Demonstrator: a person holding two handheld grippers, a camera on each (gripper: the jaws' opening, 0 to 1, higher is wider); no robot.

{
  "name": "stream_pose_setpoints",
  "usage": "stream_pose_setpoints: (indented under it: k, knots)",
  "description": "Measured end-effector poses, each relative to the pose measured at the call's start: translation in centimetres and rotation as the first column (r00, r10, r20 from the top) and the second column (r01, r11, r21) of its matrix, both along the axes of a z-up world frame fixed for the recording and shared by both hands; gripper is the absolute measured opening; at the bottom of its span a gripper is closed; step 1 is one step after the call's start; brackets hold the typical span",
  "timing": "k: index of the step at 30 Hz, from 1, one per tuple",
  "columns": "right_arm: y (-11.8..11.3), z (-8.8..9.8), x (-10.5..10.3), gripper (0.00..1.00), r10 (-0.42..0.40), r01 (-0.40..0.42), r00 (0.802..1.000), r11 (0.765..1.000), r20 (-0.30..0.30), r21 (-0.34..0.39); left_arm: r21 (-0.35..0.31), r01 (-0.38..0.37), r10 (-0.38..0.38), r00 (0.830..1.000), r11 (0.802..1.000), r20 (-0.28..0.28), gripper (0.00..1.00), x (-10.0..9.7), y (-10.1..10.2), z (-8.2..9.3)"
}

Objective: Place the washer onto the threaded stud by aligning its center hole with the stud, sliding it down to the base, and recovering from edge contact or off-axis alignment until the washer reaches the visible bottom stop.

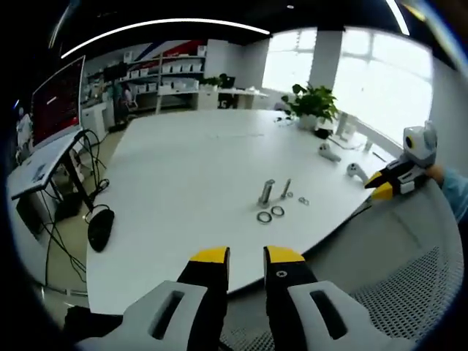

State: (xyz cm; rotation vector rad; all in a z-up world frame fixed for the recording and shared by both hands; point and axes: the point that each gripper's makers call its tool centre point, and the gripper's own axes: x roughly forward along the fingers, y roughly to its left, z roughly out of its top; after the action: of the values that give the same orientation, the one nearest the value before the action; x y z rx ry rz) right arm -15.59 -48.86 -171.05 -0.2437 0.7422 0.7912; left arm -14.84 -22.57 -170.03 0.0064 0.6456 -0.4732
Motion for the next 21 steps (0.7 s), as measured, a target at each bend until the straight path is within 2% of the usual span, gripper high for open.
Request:
stream_pose_setpoints:
  k: [4,5,6,7,10,14,15,17,18,19,21]
  knots:
    - [0.0,-0.1,-0.1,0.2,0.004,-0.004,1.0,1.0,-0.005,-0.006,0.0,-0.005,0.005,1.0,1.0,0.0,0.16,0.0,0.0,0.0]
    - [-0.2,0.5,0.7,0.2,-0.014,0.014,0.999,1.0,0.052,-0.001,-0.001,-0.006,0.006,1.0,1.0,0.0,0.16,0.0,0.0,0.0]
    - [0.0,1.7,1.4,0.2,-0.034,0.029,0.992,0.999,0.121,0.039,0.0,-0.006,0.006,1.0,1.0,-0.001,0.16,0.0,0.0,0.0]
    - [0.1,2.0,1.6,0.2,-0.04,0.032,0.989,0.998,0.14,0.056,0.0,-0.005,0.005,1.0,1.0,-0.003,0.16,0.0,0.1,0.0]
    - [-0.1,1.0,1.0,0.2,-0.031,0.03,0.996,0.999,0.081,0.019,0.001,-0.001,0.001,1.0,1.0,-0.004,0.16,-0.1,0.0,0.0]
    - [-0.1,0.8,0.9,0.2,-0.03,0.029,0.998,0.999,0.061,0.025,0.001,0.003,-0.003,1.0,1.0,-0.006,0.16,0.0,0.0,0.0]
    - [0.3,0.6,0.5,0.2,-0.001,0.0,0.999,1.0,0.04,0.028,0.001,0.004,-0.004,1.0,1.0,-0.005,0.16,0.0,0.0,0.0]
    - [0.4,-0.9,-1.0,0.21,0.047,-0.047,0.995,0.999,-0.085,0.004,0.0,0.006,-0.006,1.0,1.0,-0.003,0.16,0.0,-0.1,0.0]
    - [0.3,-1.3,-1.2,0.21,0.048,-0.048,0.992,0.999,-0.116,-0.001,0.0,0.008,-0.008,1.0,1.0,-0.002,0.15,0.0,-0.1,0.0]
    - [0.3,-1.5,-1.2,0.21,0.051,-0.051,0.991,0.999,-0.125,0.001,-0.001,0.009,-0.009,1.0,1.0,-0.001,0.15,0.0,-0.1,0.0]
    - [0.1,-1.2,-0.6,0.21,0.033,-0.033,0.995,0.999,-0.095,0.002,-0.002,0.01,-0.01,1.0,1.0,0.0,0.14,0.0,-0.1,0.0]
